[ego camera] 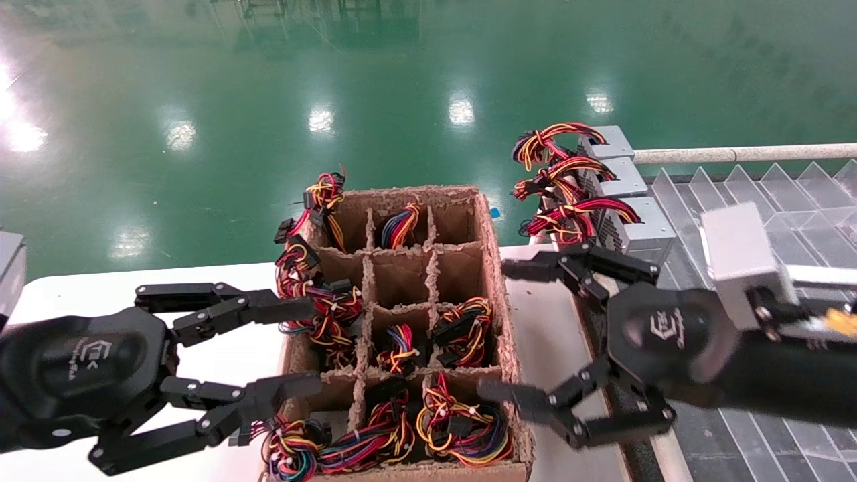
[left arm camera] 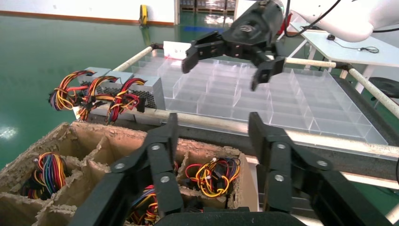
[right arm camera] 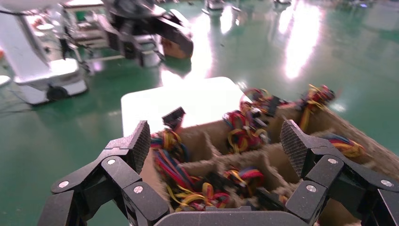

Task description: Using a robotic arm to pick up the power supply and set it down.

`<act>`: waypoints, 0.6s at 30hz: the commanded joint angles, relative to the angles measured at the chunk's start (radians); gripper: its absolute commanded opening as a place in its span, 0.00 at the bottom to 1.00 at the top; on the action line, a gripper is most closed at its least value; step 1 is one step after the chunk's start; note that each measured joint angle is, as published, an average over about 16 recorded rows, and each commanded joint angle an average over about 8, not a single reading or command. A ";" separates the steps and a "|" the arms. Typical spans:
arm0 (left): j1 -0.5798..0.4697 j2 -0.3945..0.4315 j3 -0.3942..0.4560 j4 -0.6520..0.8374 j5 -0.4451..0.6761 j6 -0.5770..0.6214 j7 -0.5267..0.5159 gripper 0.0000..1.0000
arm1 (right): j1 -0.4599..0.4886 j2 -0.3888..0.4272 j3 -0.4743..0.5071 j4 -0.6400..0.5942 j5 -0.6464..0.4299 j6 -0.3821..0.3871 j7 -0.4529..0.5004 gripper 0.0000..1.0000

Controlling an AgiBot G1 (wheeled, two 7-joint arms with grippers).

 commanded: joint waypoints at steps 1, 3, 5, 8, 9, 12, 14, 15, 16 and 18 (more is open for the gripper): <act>0.000 0.000 0.000 0.000 0.000 0.000 0.000 1.00 | -0.014 0.002 0.005 -0.003 0.027 -0.016 -0.014 1.00; 0.000 0.000 0.000 0.000 0.000 0.000 0.000 1.00 | -0.028 0.003 0.010 -0.005 0.054 -0.033 -0.027 1.00; 0.000 0.000 0.000 0.000 0.000 0.000 0.000 1.00 | -0.042 0.005 0.016 -0.008 0.081 -0.050 -0.041 1.00; 0.000 0.000 0.000 0.000 0.000 0.000 0.000 1.00 | -0.059 0.007 0.022 -0.011 0.115 -0.070 -0.058 1.00; 0.000 0.000 0.000 0.000 0.000 0.000 0.000 1.00 | -0.065 0.008 0.025 -0.012 0.126 -0.077 -0.063 1.00; 0.000 0.000 0.000 0.000 0.000 0.000 0.000 1.00 | -0.078 0.009 0.029 -0.014 0.150 -0.091 -0.073 1.00; 0.000 0.000 0.000 0.000 0.000 0.000 0.000 1.00 | -0.082 0.009 0.031 -0.015 0.158 -0.096 -0.076 1.00; 0.000 0.000 0.000 0.000 0.000 0.000 0.000 1.00 | -0.084 0.010 0.032 -0.016 0.162 -0.098 -0.077 1.00; 0.000 0.000 0.000 0.000 0.000 0.000 0.000 1.00 | -0.085 0.010 0.032 -0.016 0.163 -0.099 -0.077 1.00; 0.000 0.000 0.000 0.000 0.000 0.000 0.000 1.00 | -0.083 0.010 0.032 -0.016 0.160 -0.097 -0.076 1.00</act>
